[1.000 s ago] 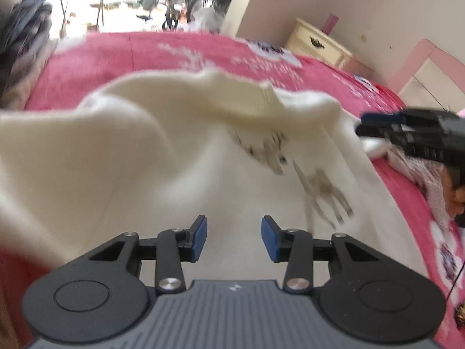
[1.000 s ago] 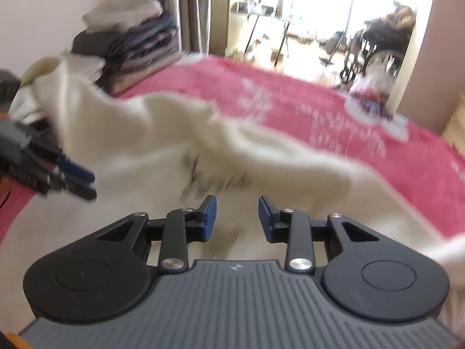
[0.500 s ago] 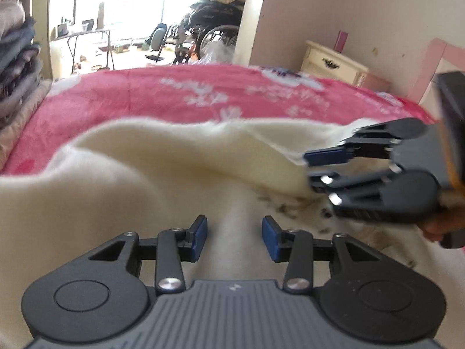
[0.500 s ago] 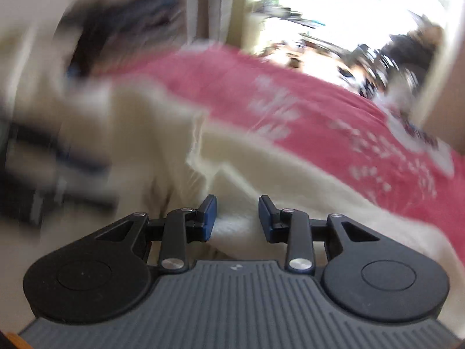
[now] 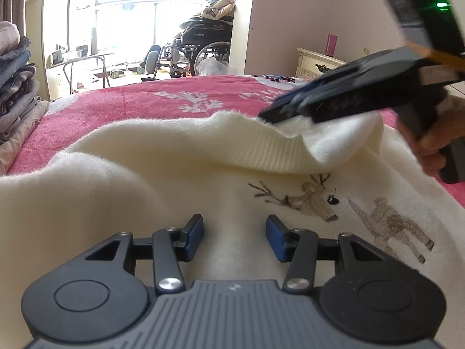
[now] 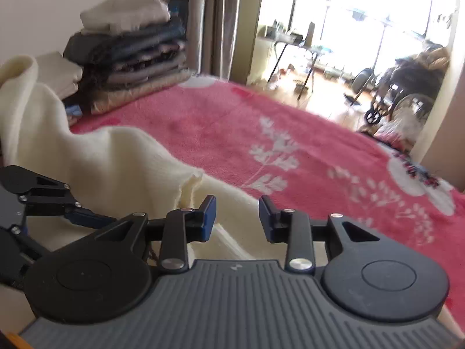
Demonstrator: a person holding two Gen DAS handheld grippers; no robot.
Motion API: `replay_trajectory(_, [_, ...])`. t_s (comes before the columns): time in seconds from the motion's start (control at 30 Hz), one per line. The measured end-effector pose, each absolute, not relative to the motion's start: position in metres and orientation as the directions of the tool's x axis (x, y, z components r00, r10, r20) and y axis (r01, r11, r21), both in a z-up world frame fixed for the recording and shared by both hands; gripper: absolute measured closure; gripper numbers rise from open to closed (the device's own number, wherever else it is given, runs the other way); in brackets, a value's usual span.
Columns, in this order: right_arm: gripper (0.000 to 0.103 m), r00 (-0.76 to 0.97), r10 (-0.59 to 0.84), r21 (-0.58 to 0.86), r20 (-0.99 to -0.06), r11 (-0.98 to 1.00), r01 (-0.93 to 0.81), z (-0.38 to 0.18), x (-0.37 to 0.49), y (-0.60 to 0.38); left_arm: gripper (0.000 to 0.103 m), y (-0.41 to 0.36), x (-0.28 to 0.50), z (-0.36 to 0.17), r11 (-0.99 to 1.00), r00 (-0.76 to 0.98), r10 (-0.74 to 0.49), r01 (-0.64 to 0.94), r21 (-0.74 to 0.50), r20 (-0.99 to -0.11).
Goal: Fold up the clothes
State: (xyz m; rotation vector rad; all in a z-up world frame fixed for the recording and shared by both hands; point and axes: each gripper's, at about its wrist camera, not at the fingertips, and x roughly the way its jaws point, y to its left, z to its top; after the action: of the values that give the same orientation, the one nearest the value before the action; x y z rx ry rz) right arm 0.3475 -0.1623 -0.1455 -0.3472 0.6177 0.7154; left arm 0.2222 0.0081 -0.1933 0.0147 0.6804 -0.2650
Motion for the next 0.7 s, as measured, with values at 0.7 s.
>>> replay_trajectory(0.7, [0.085,0.633,0.346,-0.430,-0.693,0.507,-0.747,-0.179,0.333,-0.111,0.051,0.010,0.223,-0.196,0.964,0.750,-0.243,0.255,-0.071,-0.615])
